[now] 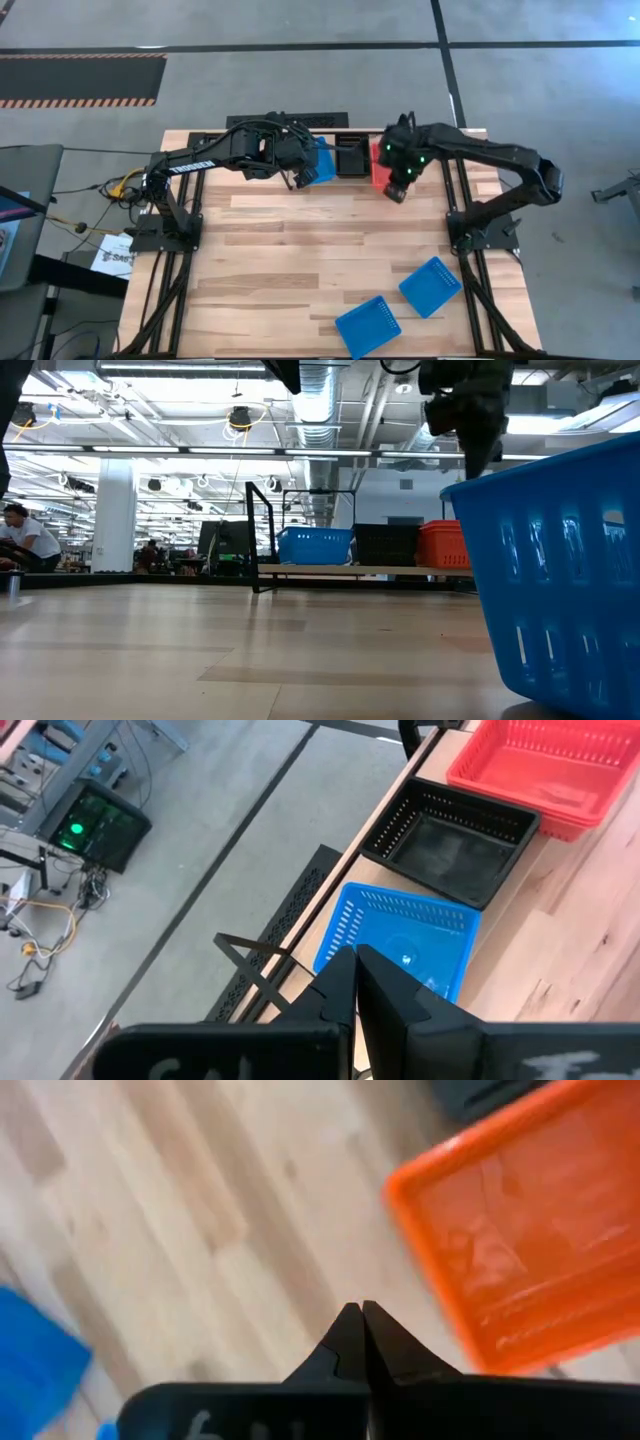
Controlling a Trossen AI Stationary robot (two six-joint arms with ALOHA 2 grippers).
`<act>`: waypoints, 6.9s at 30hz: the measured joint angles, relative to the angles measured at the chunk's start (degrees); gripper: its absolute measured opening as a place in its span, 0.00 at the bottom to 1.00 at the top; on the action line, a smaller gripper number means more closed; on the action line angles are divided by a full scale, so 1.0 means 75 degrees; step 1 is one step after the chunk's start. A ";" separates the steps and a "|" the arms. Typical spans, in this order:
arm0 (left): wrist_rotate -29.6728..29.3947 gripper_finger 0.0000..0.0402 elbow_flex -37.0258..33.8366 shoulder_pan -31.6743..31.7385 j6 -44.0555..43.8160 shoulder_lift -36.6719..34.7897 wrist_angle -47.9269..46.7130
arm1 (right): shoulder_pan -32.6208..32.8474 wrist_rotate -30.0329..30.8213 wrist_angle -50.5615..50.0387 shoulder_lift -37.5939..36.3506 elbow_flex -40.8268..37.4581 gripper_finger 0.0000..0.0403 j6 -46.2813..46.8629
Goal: Stack baskets on shelf by color
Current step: Stack the orange bin on top of the orange bin on the shelf, then stack the top blue bin on top of the blue bin on the shelf
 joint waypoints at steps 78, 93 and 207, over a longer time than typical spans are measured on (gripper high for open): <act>0.0239 0.00 -0.0003 -0.0001 -0.1206 -0.0001 -0.0080 | 0.4439 0.2087 -0.3075 -0.2445 -0.0233 0.06 0.5324; 0.0267 0.00 -0.0003 -0.0001 -0.1307 -0.0001 -0.0082 | 0.5976 0.1004 -0.0796 -0.2192 -0.2629 0.13 0.4880; 0.1743 0.00 0.0003 -0.0804 -0.1002 0.1191 0.6942 | 0.3575 0.9847 0.4842 -0.4671 -0.2292 0.00 -0.1393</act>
